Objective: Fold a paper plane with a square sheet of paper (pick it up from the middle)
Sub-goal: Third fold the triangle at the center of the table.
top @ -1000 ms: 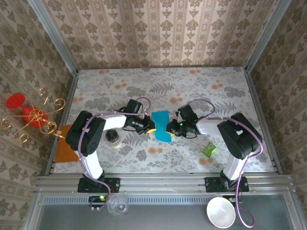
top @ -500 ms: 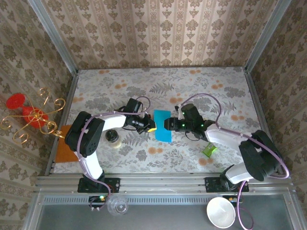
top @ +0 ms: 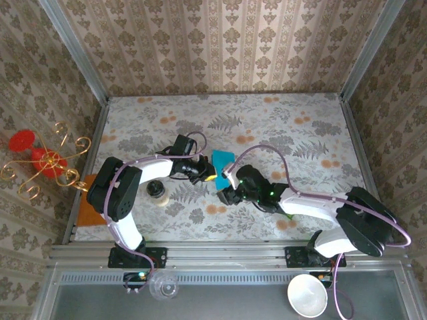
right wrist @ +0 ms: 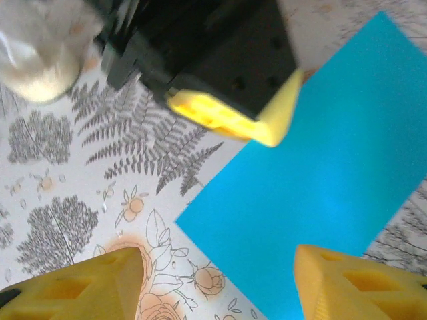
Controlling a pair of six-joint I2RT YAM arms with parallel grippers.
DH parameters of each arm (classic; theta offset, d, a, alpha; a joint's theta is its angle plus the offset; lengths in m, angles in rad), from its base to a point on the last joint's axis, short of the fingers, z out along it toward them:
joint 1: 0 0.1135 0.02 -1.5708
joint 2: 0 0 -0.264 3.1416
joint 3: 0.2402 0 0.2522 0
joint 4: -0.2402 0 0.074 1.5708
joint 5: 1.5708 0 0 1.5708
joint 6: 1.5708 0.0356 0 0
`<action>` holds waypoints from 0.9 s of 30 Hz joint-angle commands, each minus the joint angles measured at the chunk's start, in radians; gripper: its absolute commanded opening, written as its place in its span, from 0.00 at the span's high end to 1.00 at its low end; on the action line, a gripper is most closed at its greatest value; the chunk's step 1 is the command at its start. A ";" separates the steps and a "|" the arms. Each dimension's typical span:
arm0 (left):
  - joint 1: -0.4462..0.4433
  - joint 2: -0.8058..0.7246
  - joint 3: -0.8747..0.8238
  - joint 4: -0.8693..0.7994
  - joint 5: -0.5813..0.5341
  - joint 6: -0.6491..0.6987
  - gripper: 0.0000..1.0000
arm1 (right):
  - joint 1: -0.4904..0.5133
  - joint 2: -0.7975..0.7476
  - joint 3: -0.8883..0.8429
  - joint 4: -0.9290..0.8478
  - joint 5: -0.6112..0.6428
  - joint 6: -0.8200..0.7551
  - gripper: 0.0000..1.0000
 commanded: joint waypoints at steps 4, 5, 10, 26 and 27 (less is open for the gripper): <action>0.005 -0.027 -0.007 -0.001 0.009 -0.023 0.98 | 0.050 0.123 -0.002 0.110 0.109 -0.174 0.36; 0.005 -0.027 -0.008 -0.001 0.010 -0.024 0.98 | 0.050 0.139 -0.004 0.130 0.132 -0.185 0.36; 0.005 -0.027 -0.008 0.000 0.010 -0.030 0.98 | 0.053 0.171 -0.023 0.217 0.235 -0.240 0.40; 0.003 -0.024 -0.004 -0.012 0.002 -0.024 0.98 | 0.061 0.114 -0.087 0.320 0.216 -0.276 0.64; 0.003 -0.024 -0.005 -0.011 0.003 -0.023 0.98 | 0.061 0.121 -0.084 0.324 0.220 -0.273 0.65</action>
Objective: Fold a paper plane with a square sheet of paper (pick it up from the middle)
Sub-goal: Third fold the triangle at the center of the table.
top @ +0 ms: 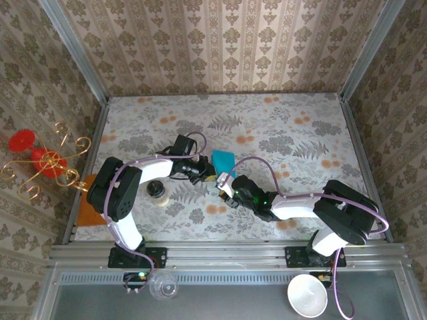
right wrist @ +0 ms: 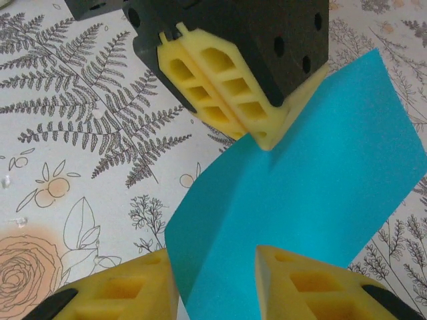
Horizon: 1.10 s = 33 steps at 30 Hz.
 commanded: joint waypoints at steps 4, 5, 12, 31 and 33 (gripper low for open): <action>0.002 -0.028 -0.011 -0.006 0.004 -0.006 0.98 | 0.006 0.024 0.022 0.047 0.026 0.002 0.65; 0.002 -0.028 -0.011 -0.006 0.005 -0.006 0.98 | 0.005 0.031 0.025 0.048 0.022 0.003 0.65; 0.004 -0.040 -0.019 -0.008 0.004 -0.008 0.94 | 0.006 0.042 0.028 0.049 -0.015 0.015 0.84; 0.016 -0.059 0.102 -0.184 -0.146 0.179 0.65 | -0.068 0.022 0.022 -0.082 -0.377 0.271 1.00; -0.007 0.003 0.141 -0.200 -0.155 0.194 0.70 | -0.070 0.031 0.031 -0.090 -0.399 0.298 1.00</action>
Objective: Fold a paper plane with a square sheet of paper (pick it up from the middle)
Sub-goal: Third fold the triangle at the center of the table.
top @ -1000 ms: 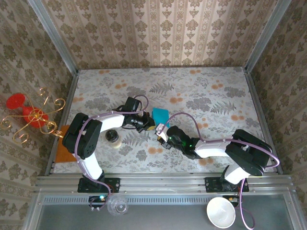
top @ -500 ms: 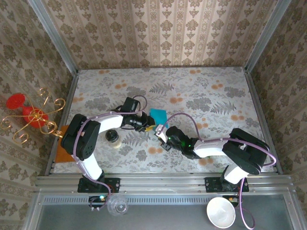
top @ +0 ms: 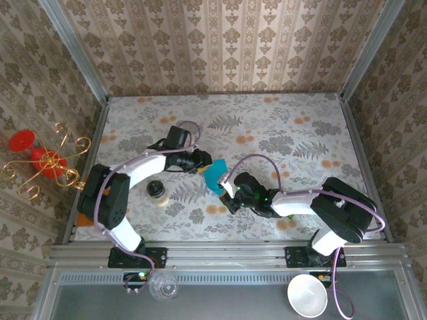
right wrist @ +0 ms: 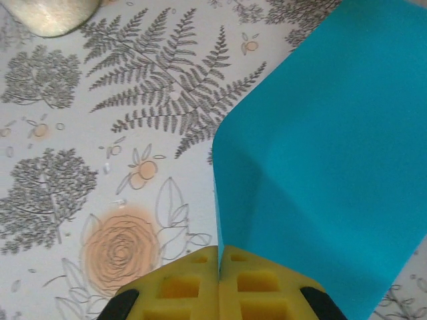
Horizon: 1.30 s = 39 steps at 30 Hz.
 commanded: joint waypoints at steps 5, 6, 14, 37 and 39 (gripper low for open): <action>-0.057 0.180 0.121 -0.107 -0.063 0.095 0.77 | -0.015 0.027 0.040 -0.041 -0.109 0.134 1.00; -0.061 0.197 0.136 -0.120 -0.070 0.102 0.77 | -0.023 0.036 0.051 -0.056 -0.132 0.150 1.00; -0.070 0.269 0.154 -0.173 -0.084 0.113 0.81 | -0.073 0.068 0.090 -0.108 -0.194 0.261 1.00; -0.070 0.305 0.164 -0.196 -0.061 0.147 0.88 | -0.106 0.088 0.159 -0.243 0.017 0.324 1.00; -0.070 0.307 0.167 -0.199 -0.061 0.150 0.88 | -0.106 0.092 0.166 -0.253 0.023 0.320 1.00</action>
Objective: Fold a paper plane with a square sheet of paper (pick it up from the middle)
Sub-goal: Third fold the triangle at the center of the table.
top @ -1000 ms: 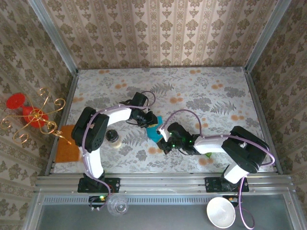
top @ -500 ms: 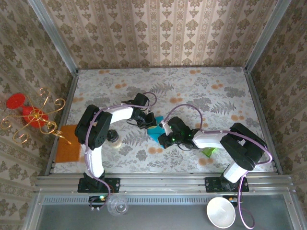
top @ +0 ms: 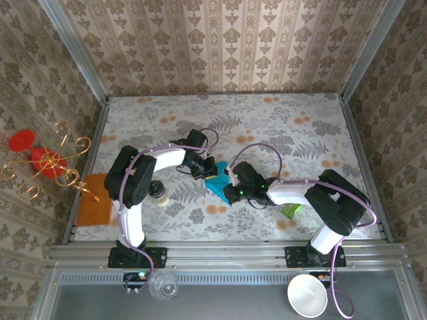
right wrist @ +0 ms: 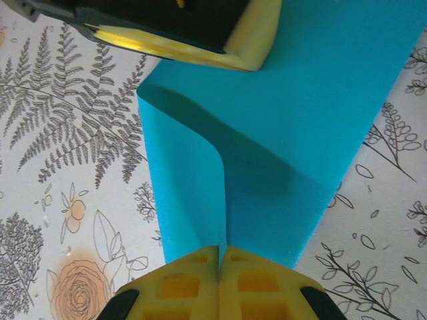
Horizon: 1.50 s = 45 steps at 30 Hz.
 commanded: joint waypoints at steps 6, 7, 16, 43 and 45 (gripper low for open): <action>-0.009 0.034 0.022 -0.058 0.011 0.031 0.89 | -0.008 0.032 0.055 -0.071 0.032 -0.009 1.00; -0.009 0.026 0.025 -0.054 0.014 0.033 0.89 | -0.009 0.036 0.057 -0.073 0.029 -0.009 1.00; 0.008 -0.054 0.047 -0.032 -0.004 0.027 0.82 | -0.010 0.058 0.057 -0.072 0.000 0.006 1.00; 0.012 0.041 0.047 -0.086 -0.038 0.059 0.88 | -0.013 0.091 0.072 -0.104 0.004 0.016 1.00; 0.012 0.031 0.054 -0.086 -0.036 0.060 0.88 | -0.013 0.097 0.074 -0.110 0.004 0.021 1.00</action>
